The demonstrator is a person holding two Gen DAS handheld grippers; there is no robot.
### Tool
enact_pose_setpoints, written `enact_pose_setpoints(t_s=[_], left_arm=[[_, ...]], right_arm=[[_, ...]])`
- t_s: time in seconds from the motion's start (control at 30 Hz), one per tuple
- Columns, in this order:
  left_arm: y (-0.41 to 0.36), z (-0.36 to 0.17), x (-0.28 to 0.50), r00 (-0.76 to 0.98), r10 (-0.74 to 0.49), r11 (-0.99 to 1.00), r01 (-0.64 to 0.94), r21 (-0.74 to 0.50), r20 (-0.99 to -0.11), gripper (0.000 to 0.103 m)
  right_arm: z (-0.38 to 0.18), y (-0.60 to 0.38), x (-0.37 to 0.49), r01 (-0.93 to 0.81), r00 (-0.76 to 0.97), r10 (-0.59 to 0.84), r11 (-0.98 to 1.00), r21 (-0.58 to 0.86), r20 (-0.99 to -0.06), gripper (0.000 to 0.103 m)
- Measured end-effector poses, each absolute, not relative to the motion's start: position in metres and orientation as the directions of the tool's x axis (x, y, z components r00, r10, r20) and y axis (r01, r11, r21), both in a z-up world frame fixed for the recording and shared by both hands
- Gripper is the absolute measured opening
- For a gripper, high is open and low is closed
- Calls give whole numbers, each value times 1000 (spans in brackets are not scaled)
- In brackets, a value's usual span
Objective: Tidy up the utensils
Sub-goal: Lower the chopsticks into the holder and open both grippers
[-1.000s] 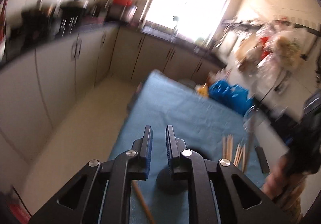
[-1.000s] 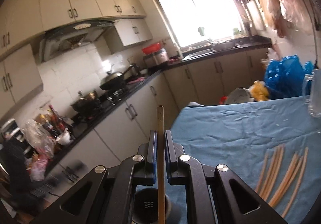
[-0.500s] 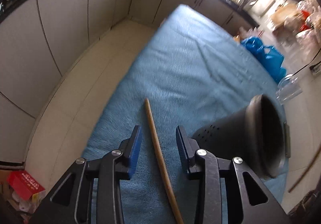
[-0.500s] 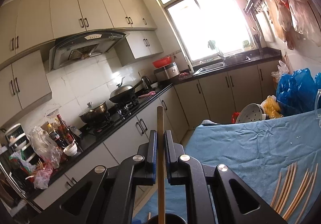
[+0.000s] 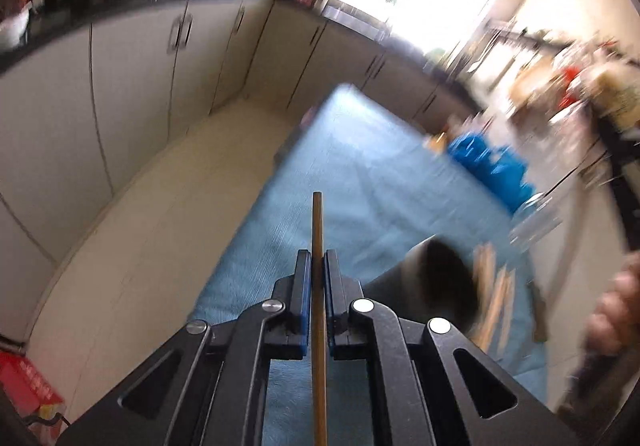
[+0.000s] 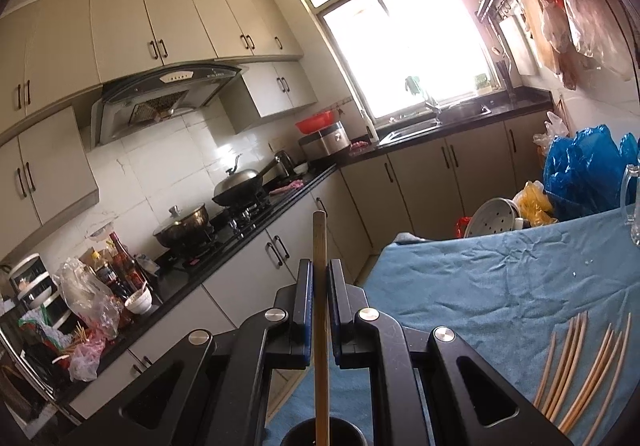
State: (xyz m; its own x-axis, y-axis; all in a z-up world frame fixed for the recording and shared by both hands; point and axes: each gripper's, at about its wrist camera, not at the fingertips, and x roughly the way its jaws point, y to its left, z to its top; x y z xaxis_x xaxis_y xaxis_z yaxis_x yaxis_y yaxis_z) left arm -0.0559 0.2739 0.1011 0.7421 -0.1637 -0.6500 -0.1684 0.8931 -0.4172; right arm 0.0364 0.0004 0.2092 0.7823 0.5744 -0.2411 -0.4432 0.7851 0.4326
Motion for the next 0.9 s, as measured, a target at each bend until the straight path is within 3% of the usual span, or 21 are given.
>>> enact_pose_setpoints(t_s=[0.2,0.43,0.6,0.9], left_arm=[[281,194,-96,886,-194,877,-36,-480,-421,6],[279,255,-107,943,-203,872,50,-487,-265,5],[268,272,-78,958,-165,888,41,-459,-234,6],[233,221,1,938,-110,925,-24,-379,-329,6]], right_arm=[[222,0,33,-454,790,579,774,441,-203,7],[227,1,34,-452,797,574,772,446,-187,7],[230,7,40,-444,813,559,777,447,-163,7],[210,20,55,-394,867,479,826,402,-135,7]])
